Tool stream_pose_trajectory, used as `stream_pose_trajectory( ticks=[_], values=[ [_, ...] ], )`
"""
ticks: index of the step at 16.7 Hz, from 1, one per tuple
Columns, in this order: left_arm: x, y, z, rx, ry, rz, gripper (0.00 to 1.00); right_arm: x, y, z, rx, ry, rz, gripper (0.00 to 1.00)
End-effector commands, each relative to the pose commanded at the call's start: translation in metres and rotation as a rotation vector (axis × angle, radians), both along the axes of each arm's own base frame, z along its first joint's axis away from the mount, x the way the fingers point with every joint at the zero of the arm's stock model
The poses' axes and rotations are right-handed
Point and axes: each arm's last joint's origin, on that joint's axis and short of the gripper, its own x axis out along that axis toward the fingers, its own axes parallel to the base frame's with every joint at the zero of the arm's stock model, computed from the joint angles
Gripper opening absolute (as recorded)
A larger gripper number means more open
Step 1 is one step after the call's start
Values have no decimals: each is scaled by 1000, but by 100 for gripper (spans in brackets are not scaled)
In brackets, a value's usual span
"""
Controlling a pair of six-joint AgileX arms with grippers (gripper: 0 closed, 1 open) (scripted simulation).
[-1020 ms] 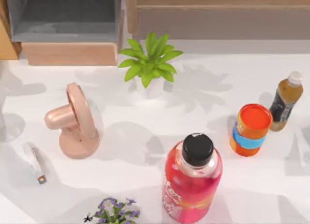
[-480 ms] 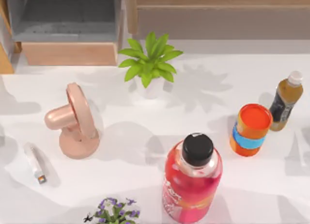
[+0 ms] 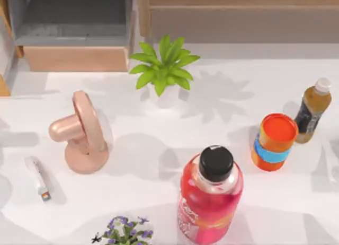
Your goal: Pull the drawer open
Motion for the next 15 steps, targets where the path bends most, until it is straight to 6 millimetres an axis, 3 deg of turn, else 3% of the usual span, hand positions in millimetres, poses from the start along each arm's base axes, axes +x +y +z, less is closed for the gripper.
stream_pose_trajectory(
  ticks=[3, 8, 13, 15],
  values=[
    [-16, 2, 6, 15, -24, -2, 0, 0, 0, 0, 0, 0, 0, 100],
    [-20, 3, 8, 28, -37, -9, 0, 0, 0, 0, 0, 0, 0, 100],
    [-67, 1, 1, 0, -4, -3, 0, 0, 0, 0, 0, 0, 0, 100],
    [-78, 2, 5, 16, -23, -6, 0, 0, 0, 0, 0, 0, 0, 100]
  ],
)
